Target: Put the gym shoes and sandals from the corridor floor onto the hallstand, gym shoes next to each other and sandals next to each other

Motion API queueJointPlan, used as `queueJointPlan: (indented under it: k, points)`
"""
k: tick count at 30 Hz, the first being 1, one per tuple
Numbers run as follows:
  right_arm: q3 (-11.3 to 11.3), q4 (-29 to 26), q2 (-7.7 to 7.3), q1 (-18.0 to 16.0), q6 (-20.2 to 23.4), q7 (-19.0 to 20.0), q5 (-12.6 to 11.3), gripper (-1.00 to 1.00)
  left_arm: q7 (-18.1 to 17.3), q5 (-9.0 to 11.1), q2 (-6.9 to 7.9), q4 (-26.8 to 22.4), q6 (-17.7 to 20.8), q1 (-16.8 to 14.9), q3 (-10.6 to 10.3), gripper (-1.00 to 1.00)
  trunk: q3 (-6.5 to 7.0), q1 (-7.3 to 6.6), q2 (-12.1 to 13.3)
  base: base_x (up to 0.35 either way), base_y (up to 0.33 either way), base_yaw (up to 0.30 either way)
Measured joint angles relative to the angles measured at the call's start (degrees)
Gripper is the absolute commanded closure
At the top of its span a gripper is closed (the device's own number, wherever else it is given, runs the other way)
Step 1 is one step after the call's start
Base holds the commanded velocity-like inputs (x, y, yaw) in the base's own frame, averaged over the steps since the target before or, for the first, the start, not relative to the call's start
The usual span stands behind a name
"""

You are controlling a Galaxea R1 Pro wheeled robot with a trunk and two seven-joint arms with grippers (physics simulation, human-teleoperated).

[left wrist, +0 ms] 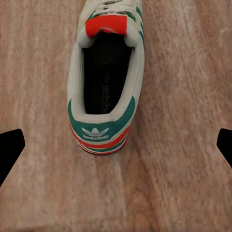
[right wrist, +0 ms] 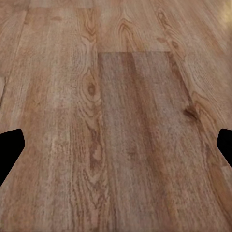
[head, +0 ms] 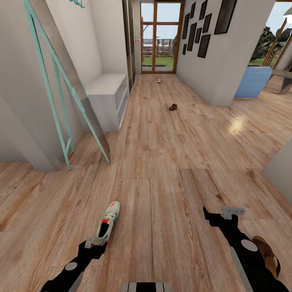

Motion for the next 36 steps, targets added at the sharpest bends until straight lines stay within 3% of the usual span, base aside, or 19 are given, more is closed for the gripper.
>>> queueJointPlan:
  k: [36]
  points:
    - [0.0,0.0,0.0,0.0,0.0,0.0,0.0,-1.0,0.0,0.0,-0.18,0.0,0.0,0.0,0.0,-1.0,0.0,0.0,0.0,0.068,0.0,0.0]
